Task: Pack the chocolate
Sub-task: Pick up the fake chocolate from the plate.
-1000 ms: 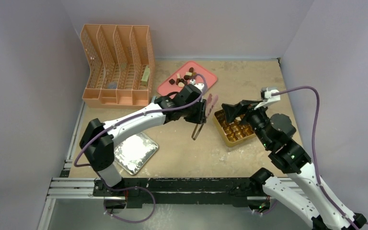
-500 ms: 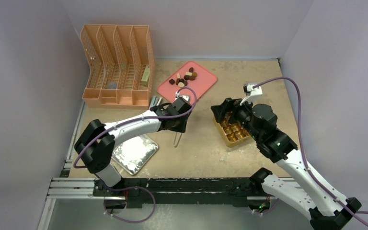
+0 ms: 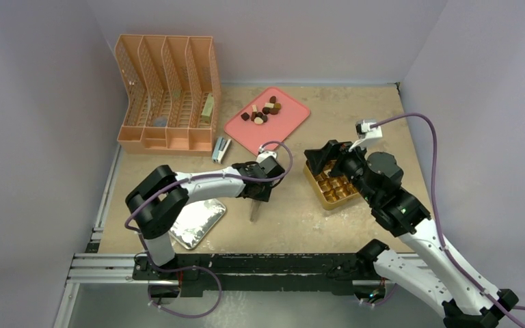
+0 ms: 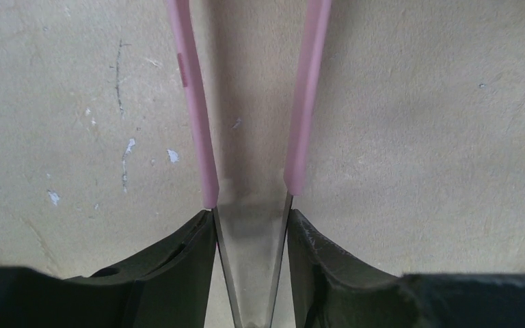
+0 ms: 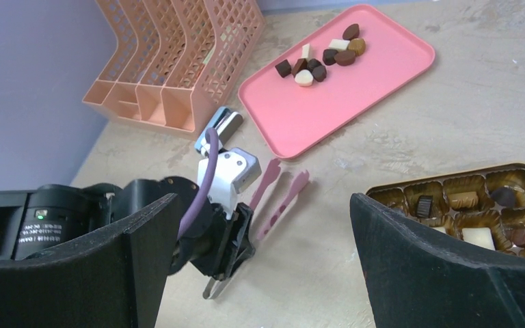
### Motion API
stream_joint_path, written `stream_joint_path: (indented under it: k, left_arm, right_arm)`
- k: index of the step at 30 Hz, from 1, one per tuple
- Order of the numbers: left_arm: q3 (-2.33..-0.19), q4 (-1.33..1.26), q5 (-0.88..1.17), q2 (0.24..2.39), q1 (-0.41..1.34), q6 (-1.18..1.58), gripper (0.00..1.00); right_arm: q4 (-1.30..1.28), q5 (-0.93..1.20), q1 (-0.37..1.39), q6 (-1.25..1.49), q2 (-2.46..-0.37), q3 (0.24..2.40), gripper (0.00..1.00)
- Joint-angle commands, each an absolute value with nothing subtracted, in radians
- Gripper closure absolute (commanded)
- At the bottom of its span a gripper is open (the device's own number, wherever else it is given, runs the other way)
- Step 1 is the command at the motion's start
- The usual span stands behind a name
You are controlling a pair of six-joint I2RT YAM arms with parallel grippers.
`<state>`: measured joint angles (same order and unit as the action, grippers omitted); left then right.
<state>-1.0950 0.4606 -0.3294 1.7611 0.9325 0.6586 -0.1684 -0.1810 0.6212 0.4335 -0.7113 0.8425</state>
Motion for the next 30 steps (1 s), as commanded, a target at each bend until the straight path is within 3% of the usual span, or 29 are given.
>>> stream_joint_path:
  k: [1, 13, 22, 27, 30]
  left_arm:
    - [-1.089, 0.420, -0.395, 1.777, 0.963, 0.703, 0.58]
    - [-1.065, 0.390, -0.409, 1.799, 0.984, 0.743, 0.50]
    - [-1.083, 0.435, -0.436, 1.714, 0.991, 0.740, 0.67]
    - [-1.150, 0.523, -0.458, 1.590, 0.992, 0.708, 0.68]
    - [-1.186, 0.562, -0.467, 1.522, 0.992, 0.682, 0.68]
  right_arm:
    - [-0.146, -0.211, 0.618, 0.443, -0.701, 0.859, 0.06]
    - [-0.149, -0.215, 0.619, 0.438, -0.701, 0.861, 0.06]
    - [-0.155, -0.213, 0.618, 0.459, -0.691, 0.857, 0.06]
    - [-0.127, -0.176, 0.618, 0.500, -0.701, 0.840, 0.10]
    - [-0.099, -0.159, 0.618, 0.528, -0.723, 0.832, 0.19]
